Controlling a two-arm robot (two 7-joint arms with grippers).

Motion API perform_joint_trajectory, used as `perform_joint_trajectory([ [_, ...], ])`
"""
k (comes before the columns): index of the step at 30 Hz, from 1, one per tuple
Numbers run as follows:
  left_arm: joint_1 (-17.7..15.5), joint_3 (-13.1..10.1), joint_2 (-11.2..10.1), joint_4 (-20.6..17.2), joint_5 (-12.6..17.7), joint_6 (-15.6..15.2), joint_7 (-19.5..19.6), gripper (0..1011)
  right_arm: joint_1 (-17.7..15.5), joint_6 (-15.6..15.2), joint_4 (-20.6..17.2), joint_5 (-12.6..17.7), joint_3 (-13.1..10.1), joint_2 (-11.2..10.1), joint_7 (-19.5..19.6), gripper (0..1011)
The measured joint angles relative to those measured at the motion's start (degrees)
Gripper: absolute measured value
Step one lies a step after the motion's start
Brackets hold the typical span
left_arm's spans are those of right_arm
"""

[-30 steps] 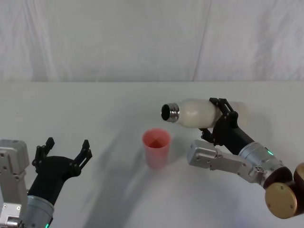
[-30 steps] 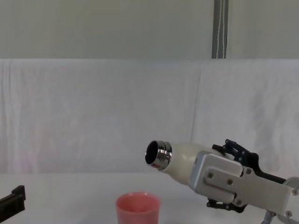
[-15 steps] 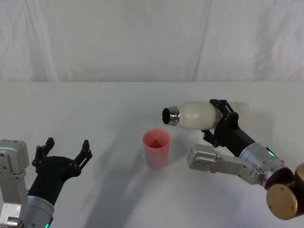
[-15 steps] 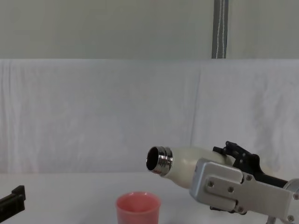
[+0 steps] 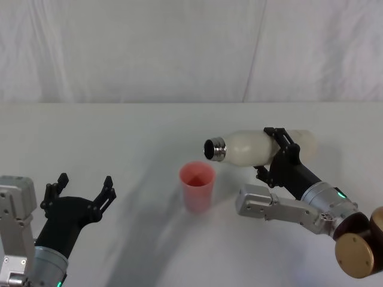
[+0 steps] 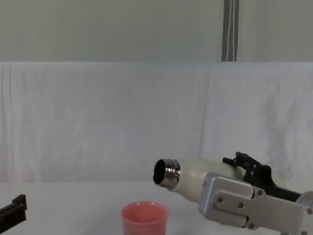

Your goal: Grasp the thermos with one hand and pour water into the cup lid.

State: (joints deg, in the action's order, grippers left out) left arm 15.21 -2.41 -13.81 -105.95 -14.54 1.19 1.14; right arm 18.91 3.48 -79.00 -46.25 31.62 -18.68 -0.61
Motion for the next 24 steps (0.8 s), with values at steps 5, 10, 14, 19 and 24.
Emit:
perform_joint_trajectory([
  [5, 0.0, 0.0, 0.0, 0.0, 0.0, 0.0, 0.0, 1001, 0.1, -0.1, 0.3, -0.2, 0.2, 0.0, 0.1, 950],
  [10, 0.0, 0.0, 0.0, 0.0, 0.0, 0.0, 0.0, 1001, 0.3, -0.1, 0.8, -0.3, 0.3, 0.2, 0.2, 950],
  [14, 0.0, 0.0, 0.0, 0.0, 0.0, 0.0, 0.0, 1001, 0.5, -0.1, 1.0, -0.3, 0.5, 0.3, 0.2, 950],
  [19, 0.0, 0.0, 0.0, 0.0, 0.0, 0.0, 0.0, 1001, 0.7, 0.1, 1.4, -0.4, 0.7, 0.4, 0.2, 950],
  [24, 0.0, 0.0, 0.0, 0.0, 0.0, 0.0, 0.0, 1001, 0.9, 0.1, 1.5, -0.5, 0.9, 0.4, 0.2, 950],
])
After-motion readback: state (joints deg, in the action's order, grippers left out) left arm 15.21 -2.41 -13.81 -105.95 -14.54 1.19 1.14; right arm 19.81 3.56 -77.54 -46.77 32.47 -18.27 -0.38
